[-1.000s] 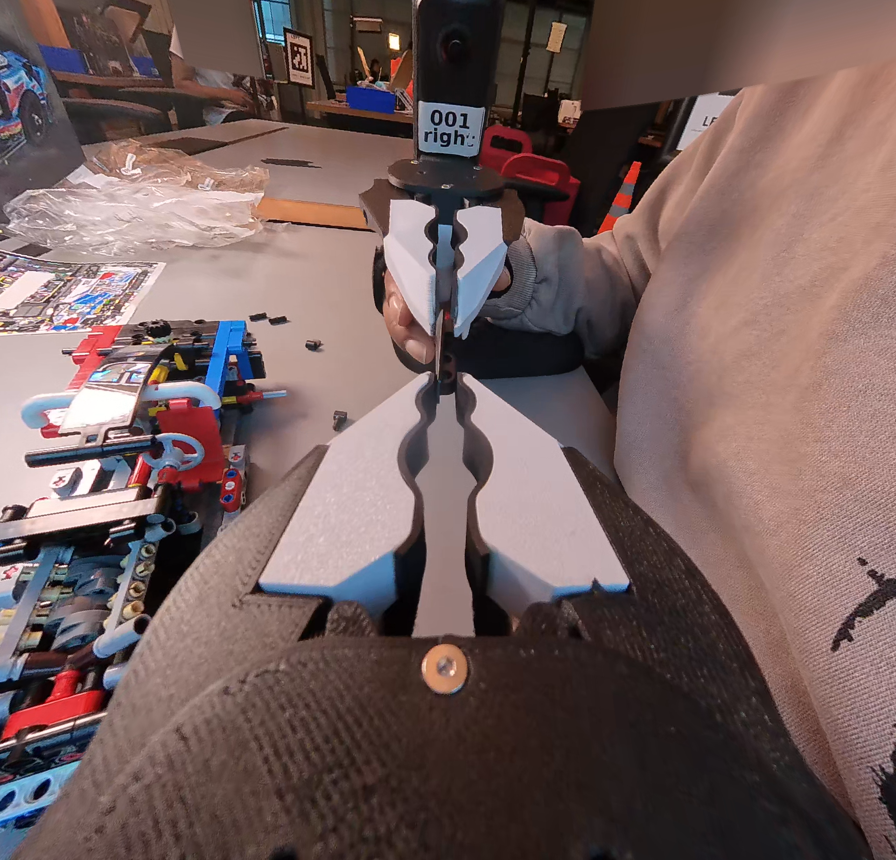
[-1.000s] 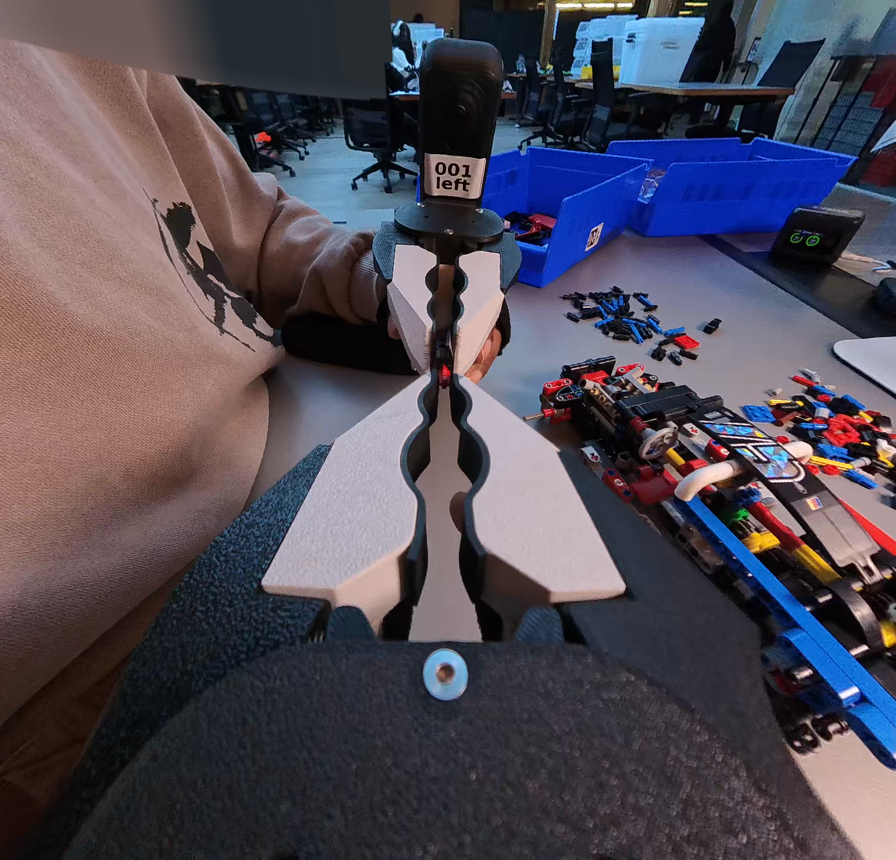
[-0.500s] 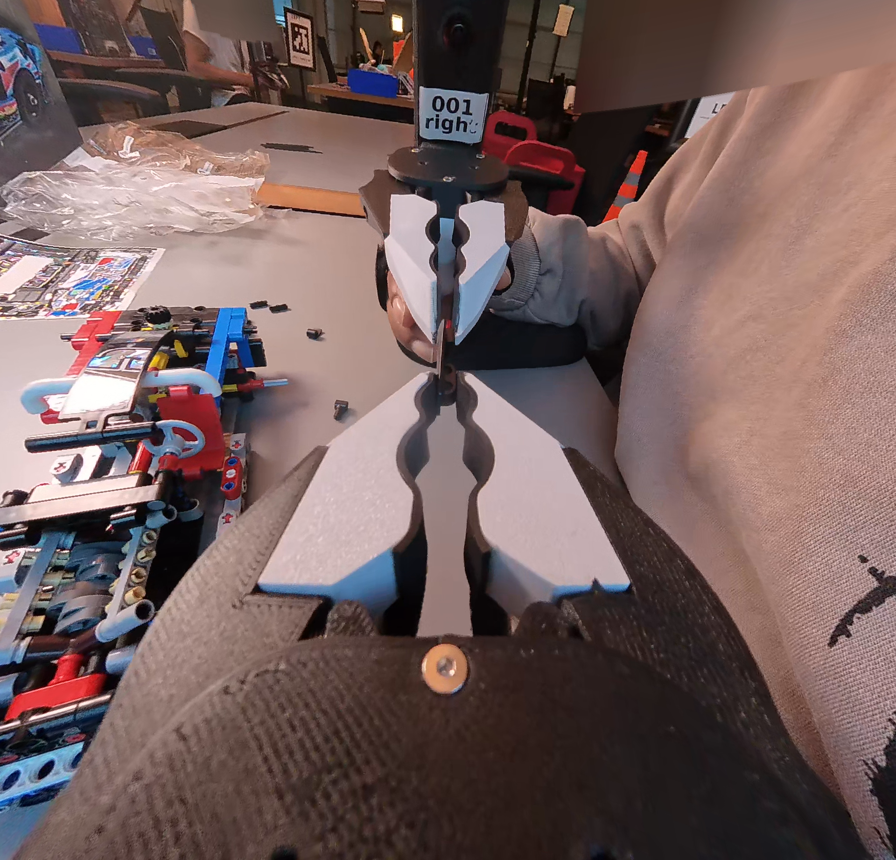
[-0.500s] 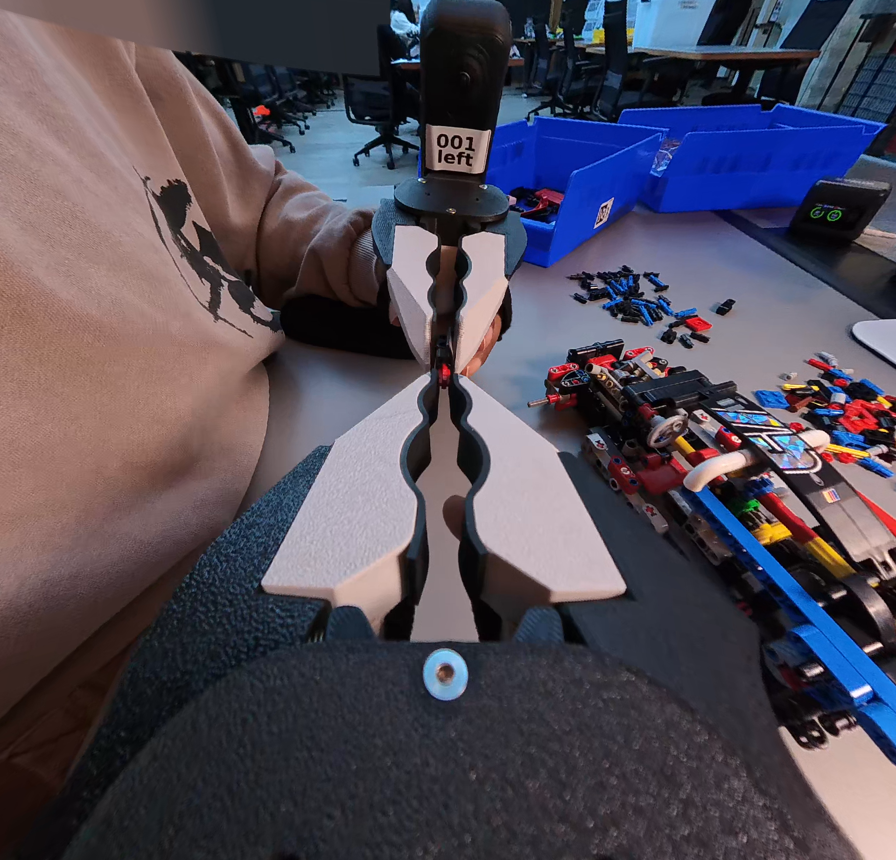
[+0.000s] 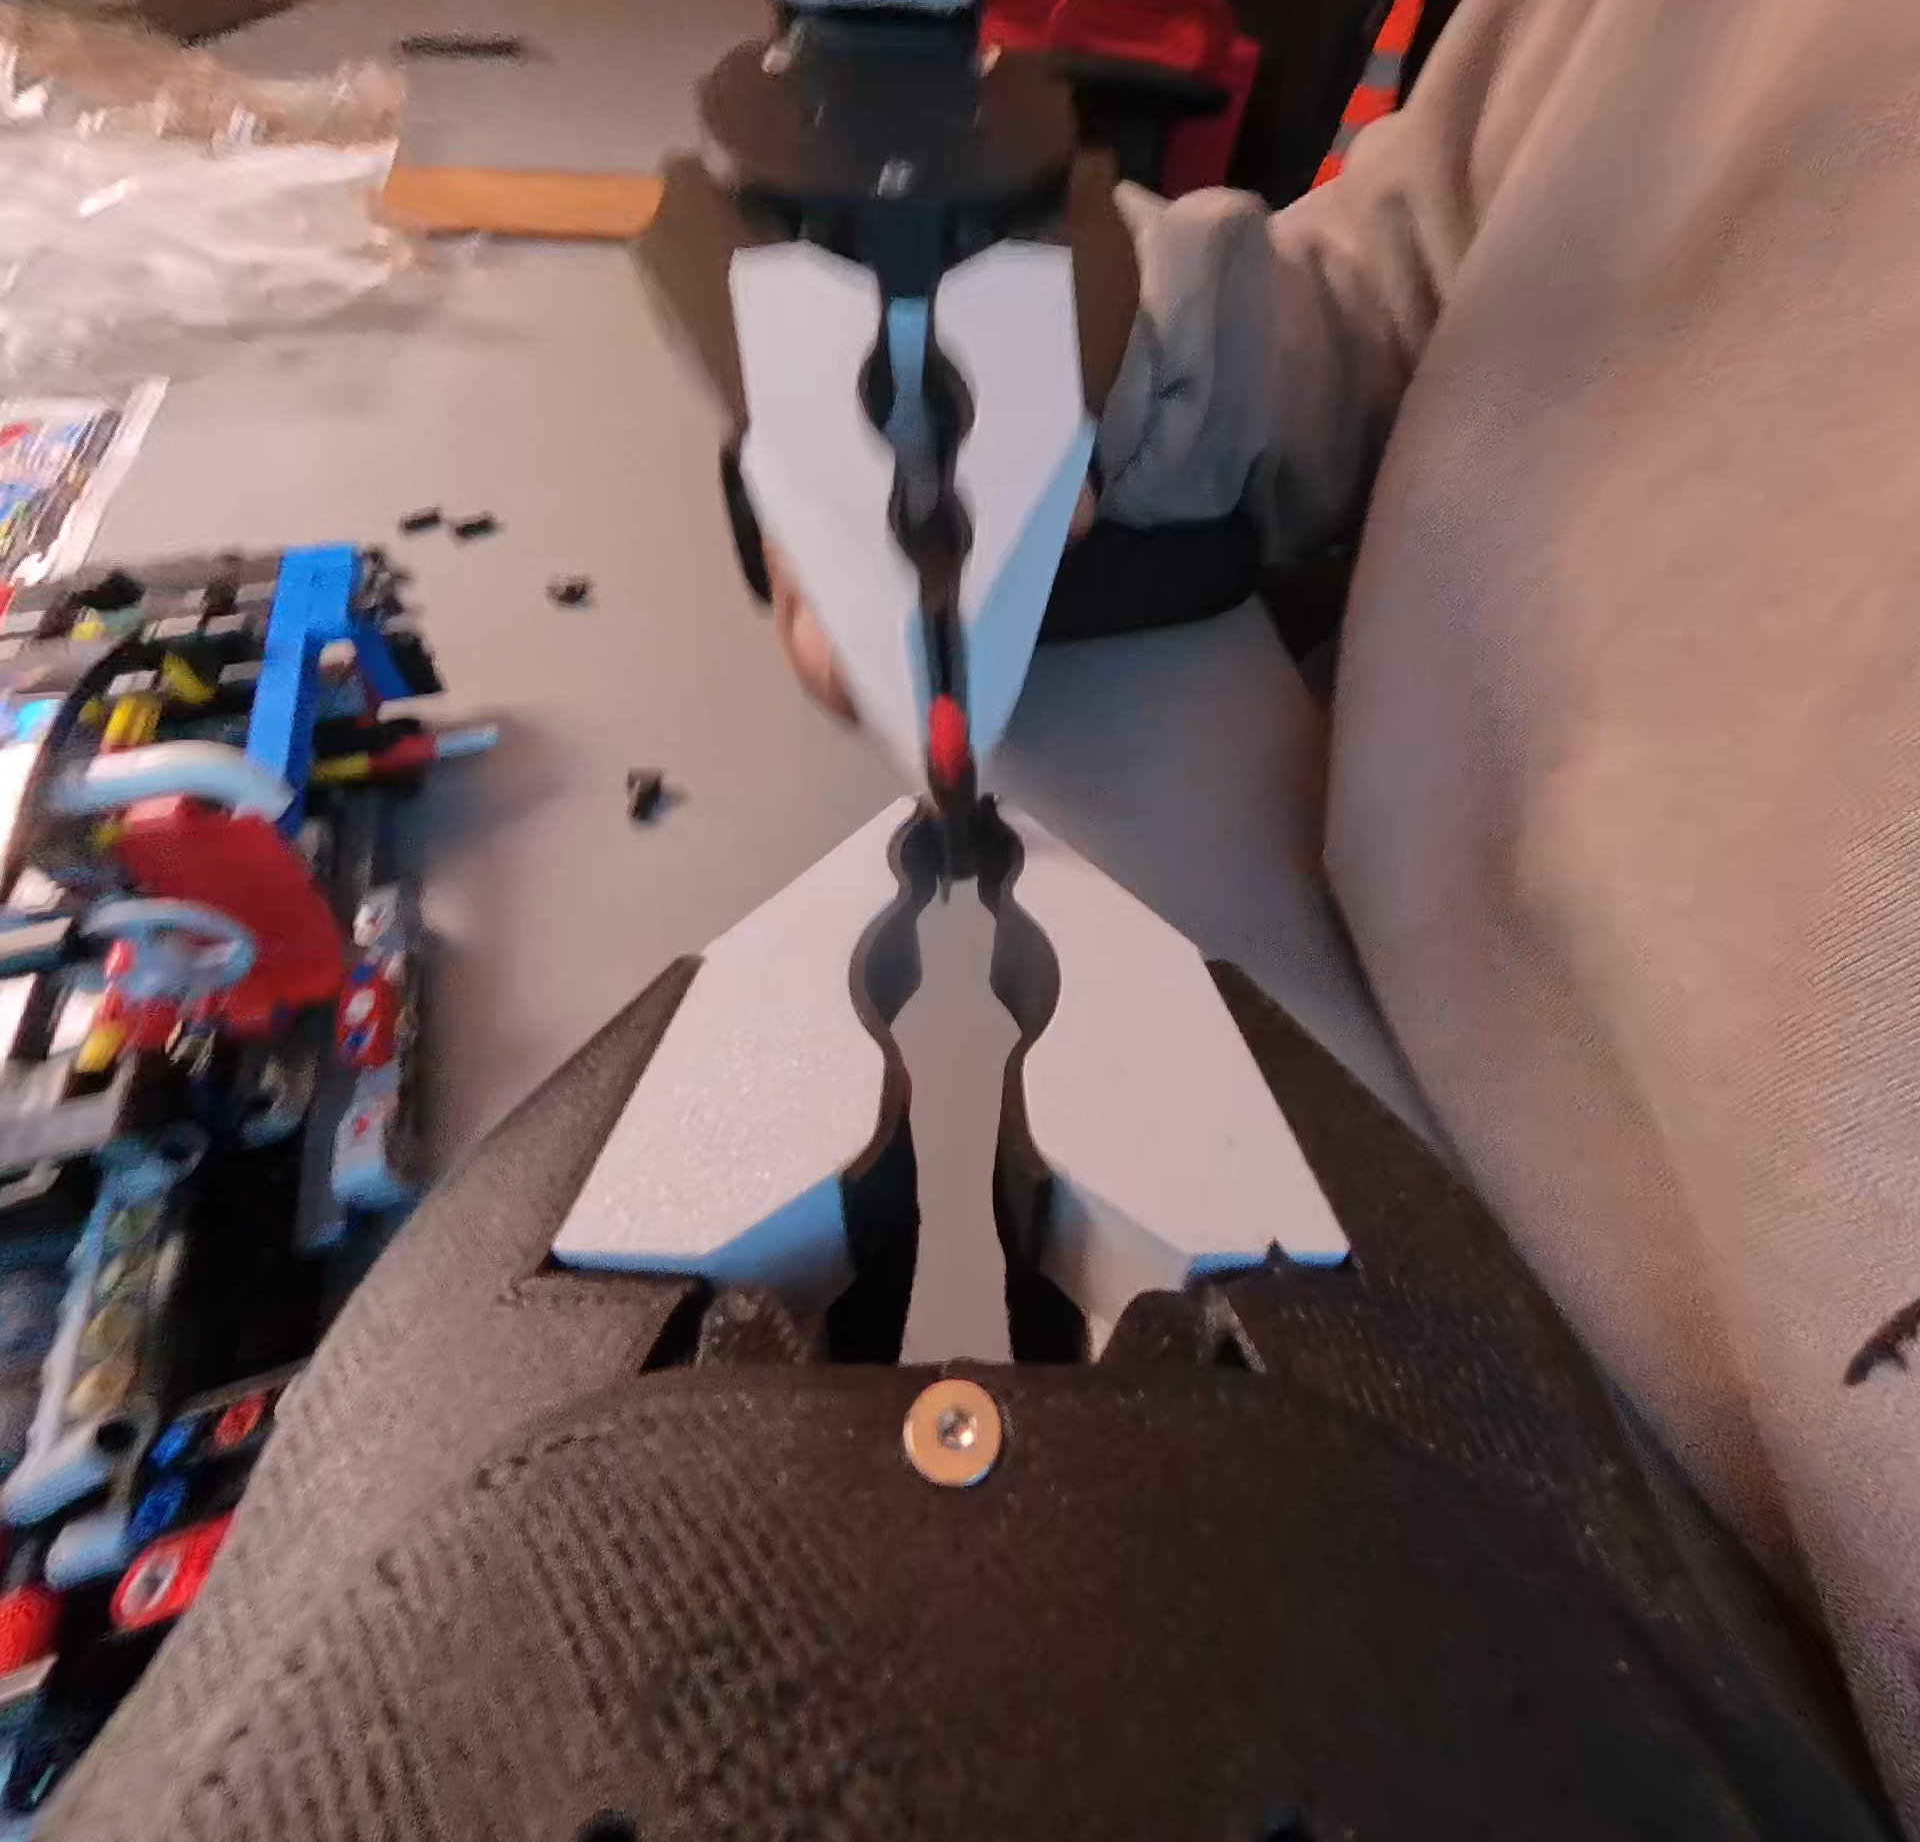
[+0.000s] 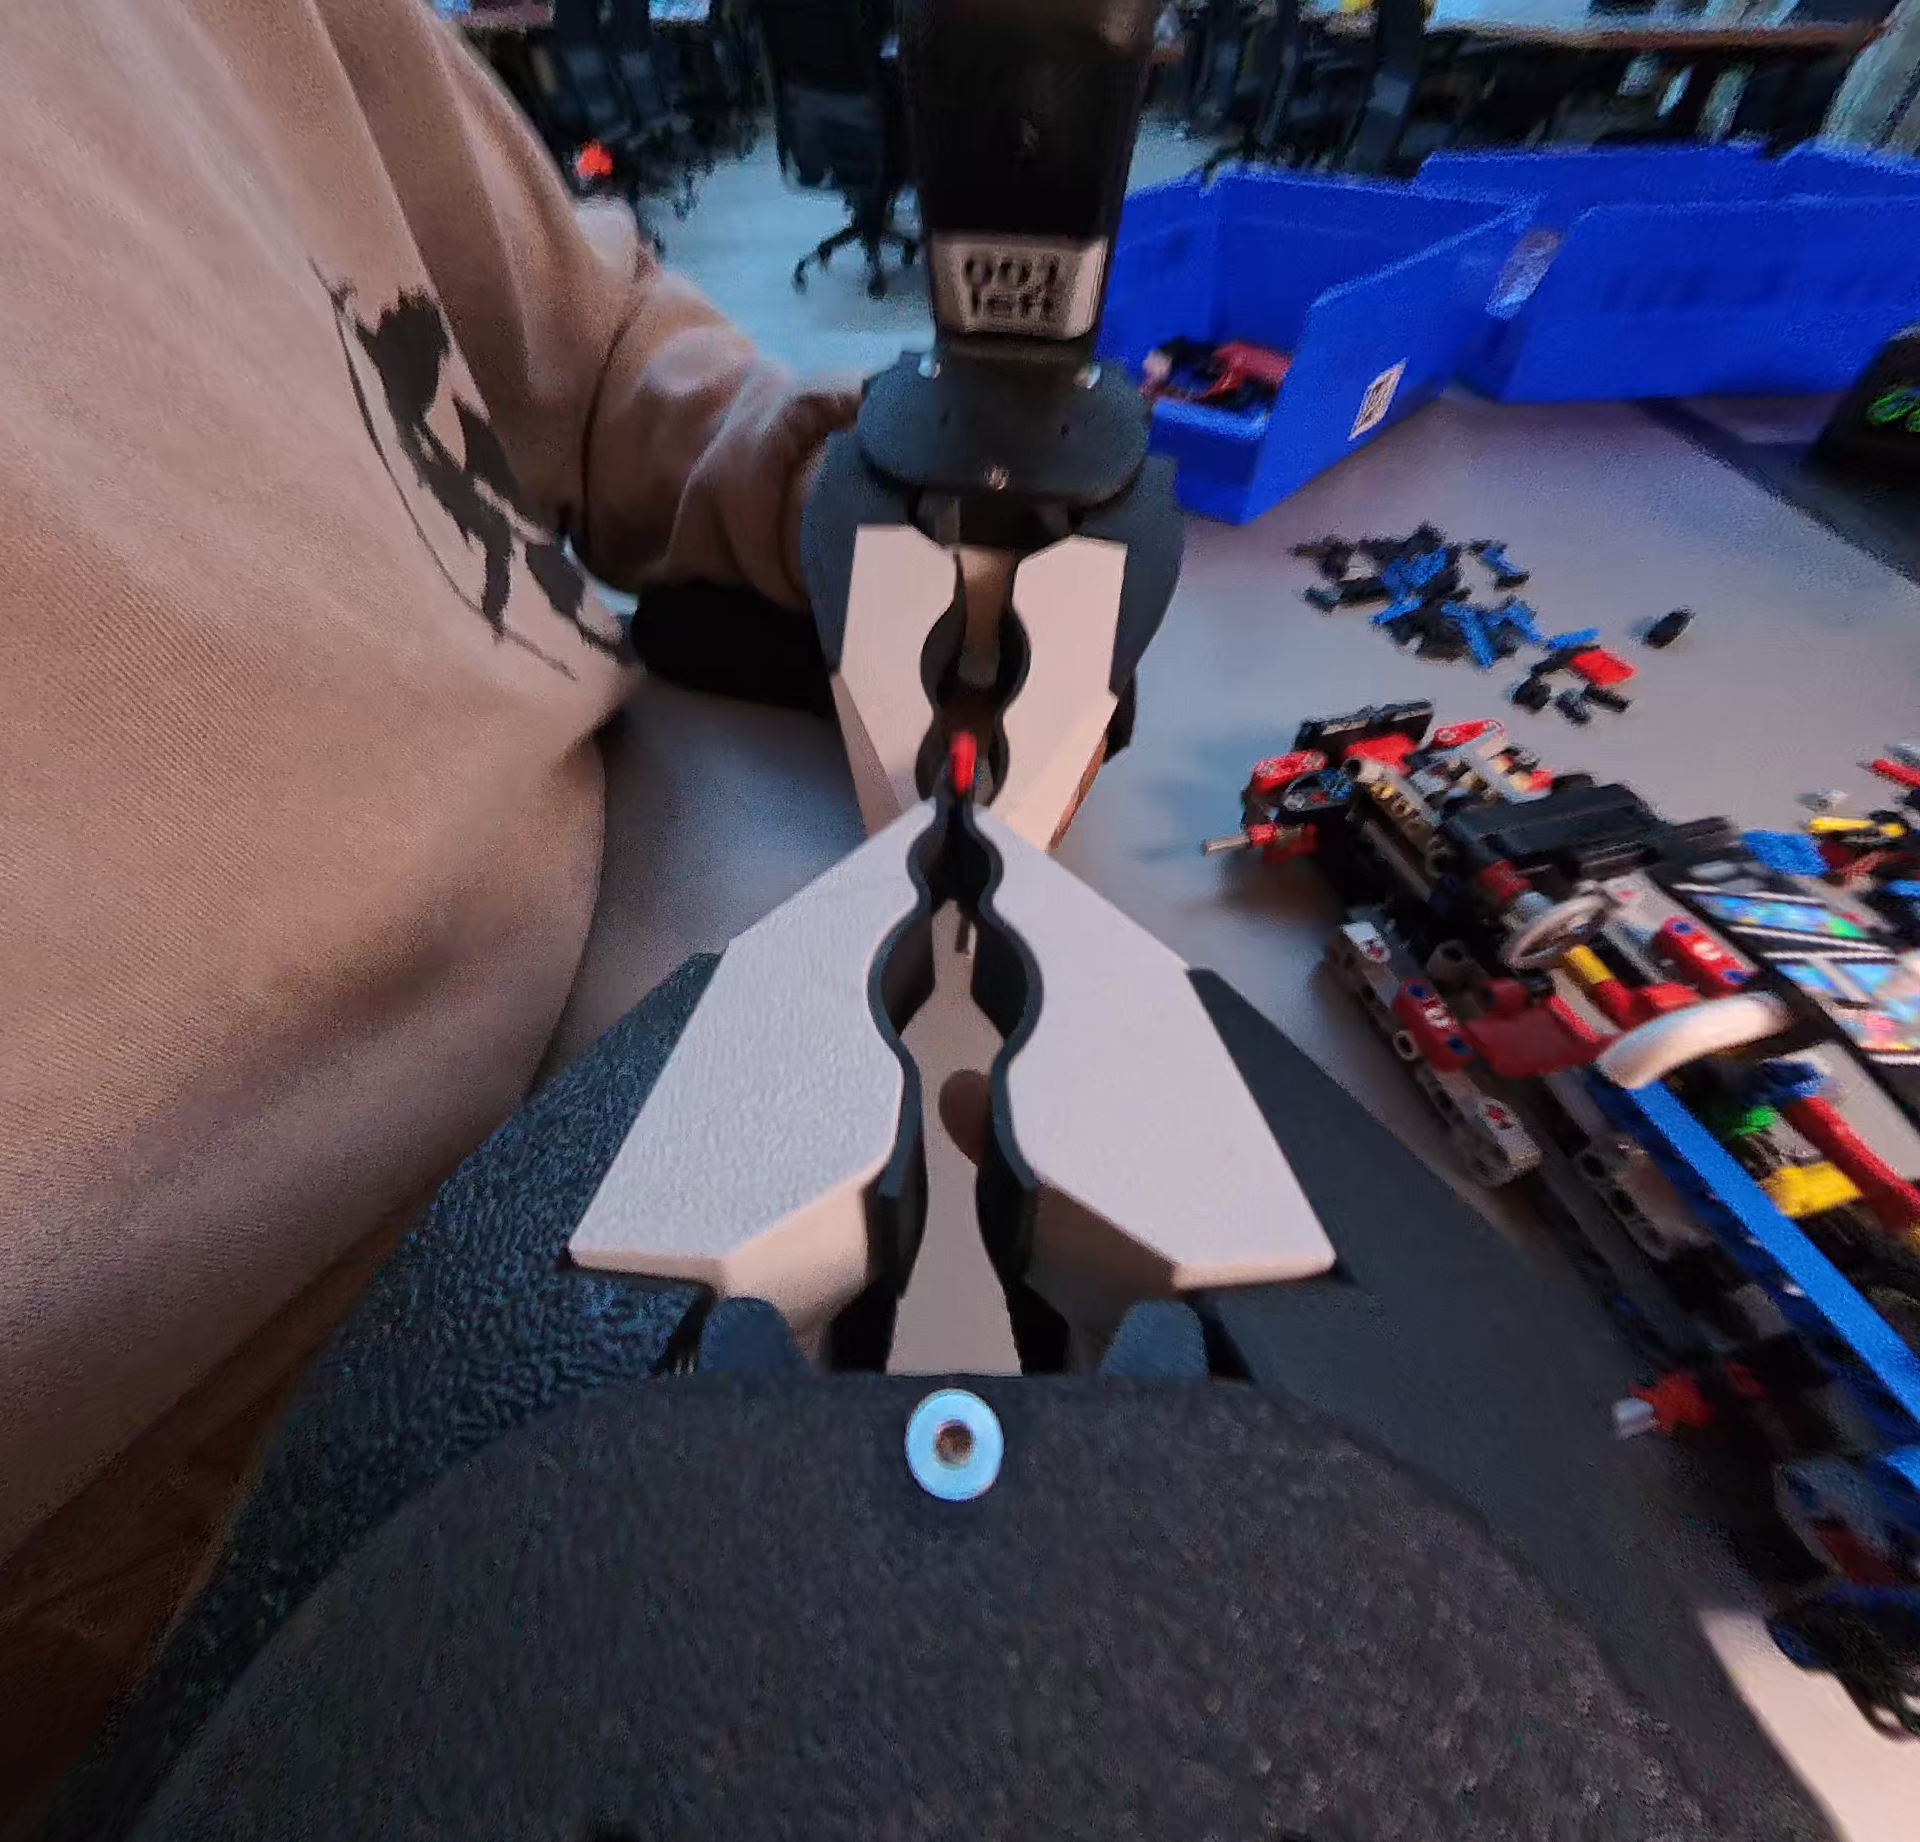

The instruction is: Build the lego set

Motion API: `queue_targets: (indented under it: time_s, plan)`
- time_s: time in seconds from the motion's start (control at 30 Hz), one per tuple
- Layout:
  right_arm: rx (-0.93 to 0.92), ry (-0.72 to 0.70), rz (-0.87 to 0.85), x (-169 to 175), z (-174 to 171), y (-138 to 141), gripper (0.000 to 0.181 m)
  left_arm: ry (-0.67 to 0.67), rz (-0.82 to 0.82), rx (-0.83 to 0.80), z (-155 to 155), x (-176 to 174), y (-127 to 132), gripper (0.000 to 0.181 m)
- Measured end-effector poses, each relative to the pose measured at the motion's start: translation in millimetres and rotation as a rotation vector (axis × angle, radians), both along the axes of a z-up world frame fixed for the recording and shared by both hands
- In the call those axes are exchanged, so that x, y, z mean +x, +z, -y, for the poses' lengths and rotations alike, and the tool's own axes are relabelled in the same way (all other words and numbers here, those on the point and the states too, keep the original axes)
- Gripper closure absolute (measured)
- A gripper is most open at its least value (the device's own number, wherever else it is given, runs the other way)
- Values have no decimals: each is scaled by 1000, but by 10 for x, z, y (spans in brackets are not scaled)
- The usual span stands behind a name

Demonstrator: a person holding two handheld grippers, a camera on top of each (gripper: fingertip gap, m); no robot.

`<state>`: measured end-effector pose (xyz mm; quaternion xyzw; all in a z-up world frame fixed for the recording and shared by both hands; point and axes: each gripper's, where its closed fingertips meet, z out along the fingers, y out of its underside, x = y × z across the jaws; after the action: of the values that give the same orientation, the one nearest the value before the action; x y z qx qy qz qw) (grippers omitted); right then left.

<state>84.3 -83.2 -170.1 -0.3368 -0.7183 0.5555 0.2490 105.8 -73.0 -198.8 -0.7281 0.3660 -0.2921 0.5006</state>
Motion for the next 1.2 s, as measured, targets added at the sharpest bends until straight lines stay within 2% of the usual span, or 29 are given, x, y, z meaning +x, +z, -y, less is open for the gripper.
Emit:
queue_targets:
  time_s: [0.07,0.17,0.23,0.33,0.5,0.6,0.67,0.8,1.07,1.2]
  plan:
    - [102,-10,5,-44,17,-78,181,1,-11,-9,-21,19,-36,176]
    - [14,-86,-73,19,-230,174,181,52,51,5,-67,-142,69,176]
    - [19,-130,-75,22,-342,155,175,69,40,6,-103,-168,70,176]
    - [-5,-122,-72,-40,-258,152,168,82,-15,-35,-147,-161,-29,176]
    - [73,-91,16,-188,-89,-52,164,79,-207,-90,-163,-102,-271,176]
    - [120,-79,70,-180,-83,-226,175,92,-232,-93,-157,-128,-287,176]
    - [104,-70,74,-159,-84,-236,176,91,-237,-99,-140,-141,-299,176]
    - [54,-61,59,-113,-133,-155,177,95,-185,-70,-127,-170,-201,177]
    - [-25,-92,38,-104,-227,-43,177,125,57,5,-153,-251,142,176]
    - [-56,-85,33,-92,-214,-19,177,104,79,-2,-130,-228,166,176]
